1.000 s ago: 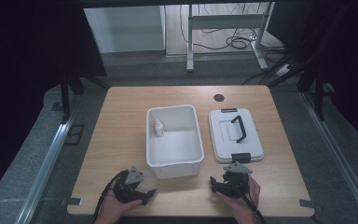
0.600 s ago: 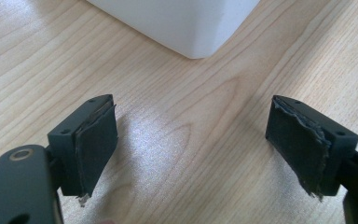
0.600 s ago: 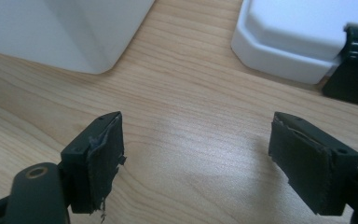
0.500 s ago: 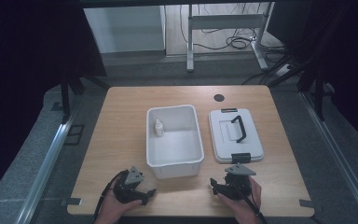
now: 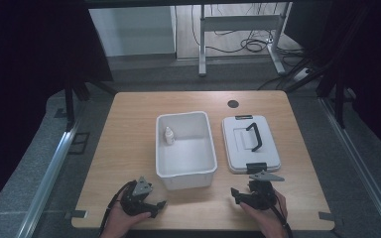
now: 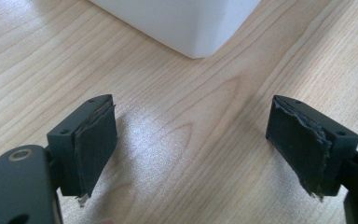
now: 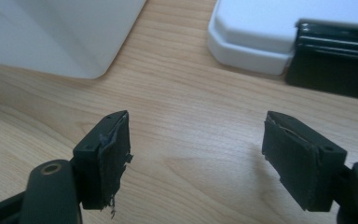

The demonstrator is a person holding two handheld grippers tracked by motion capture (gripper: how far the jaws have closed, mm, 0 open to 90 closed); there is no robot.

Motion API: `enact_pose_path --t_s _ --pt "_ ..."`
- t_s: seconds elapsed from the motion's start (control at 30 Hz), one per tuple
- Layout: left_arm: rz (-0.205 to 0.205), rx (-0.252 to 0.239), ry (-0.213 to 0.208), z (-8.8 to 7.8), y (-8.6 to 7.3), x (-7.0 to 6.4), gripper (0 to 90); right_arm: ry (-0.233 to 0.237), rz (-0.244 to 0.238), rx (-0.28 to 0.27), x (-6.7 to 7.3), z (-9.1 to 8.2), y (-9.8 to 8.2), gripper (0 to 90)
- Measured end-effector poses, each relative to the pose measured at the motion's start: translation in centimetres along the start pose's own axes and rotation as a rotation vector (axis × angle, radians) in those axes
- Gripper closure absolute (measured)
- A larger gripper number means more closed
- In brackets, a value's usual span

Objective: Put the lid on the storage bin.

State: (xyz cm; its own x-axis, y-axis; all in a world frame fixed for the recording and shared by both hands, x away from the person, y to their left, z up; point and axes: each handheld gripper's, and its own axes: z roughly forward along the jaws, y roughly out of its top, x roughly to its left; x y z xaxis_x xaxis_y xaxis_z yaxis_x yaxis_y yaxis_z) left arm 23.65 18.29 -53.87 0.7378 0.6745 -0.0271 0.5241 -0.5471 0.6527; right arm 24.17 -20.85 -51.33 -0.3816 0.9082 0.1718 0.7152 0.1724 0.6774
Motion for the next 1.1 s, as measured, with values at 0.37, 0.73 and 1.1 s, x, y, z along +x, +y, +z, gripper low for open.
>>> enact_pose_path --t_s 0.37,0.73,1.1 --pt "-0.004 -0.002 0.006 0.0 -0.1 0.0 16.4 0.008 0.069 0.028 -1.7 -0.3 0.9 24.7" --pt "-0.004 0.000 0.002 0.0 -0.1 0.1 16.4 -0.024 0.087 0.039 -3.0 -1.7 3.0 27.7" --pt "-0.010 -0.011 -0.001 0.0 -0.2 0.3 16.0 -0.058 0.088 0.083 -4.3 -2.0 5.4 31.0"
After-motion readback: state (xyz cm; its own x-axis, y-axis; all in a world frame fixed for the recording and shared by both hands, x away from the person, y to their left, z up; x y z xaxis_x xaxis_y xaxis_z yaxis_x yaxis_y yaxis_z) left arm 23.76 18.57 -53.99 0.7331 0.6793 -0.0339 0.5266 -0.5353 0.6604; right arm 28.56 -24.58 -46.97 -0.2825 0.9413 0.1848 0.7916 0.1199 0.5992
